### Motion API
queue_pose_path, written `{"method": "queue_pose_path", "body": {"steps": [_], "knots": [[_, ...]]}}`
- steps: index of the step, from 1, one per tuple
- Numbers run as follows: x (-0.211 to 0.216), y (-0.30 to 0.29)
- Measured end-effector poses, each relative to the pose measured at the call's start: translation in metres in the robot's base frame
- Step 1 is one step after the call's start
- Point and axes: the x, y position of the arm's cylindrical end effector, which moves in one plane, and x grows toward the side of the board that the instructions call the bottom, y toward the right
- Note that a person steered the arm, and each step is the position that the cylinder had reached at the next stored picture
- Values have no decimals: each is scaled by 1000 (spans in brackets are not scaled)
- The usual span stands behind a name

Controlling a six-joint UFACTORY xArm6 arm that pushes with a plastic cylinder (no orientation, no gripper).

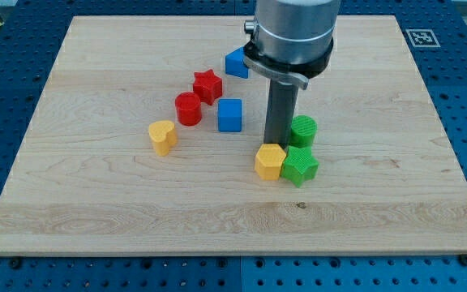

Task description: Slide the yellow heart up a bit

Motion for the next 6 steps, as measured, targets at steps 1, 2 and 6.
{"method": "queue_pose_path", "body": {"steps": [1,2,6], "knots": [[17,-14],[18,-43],[-17,-177]]}}
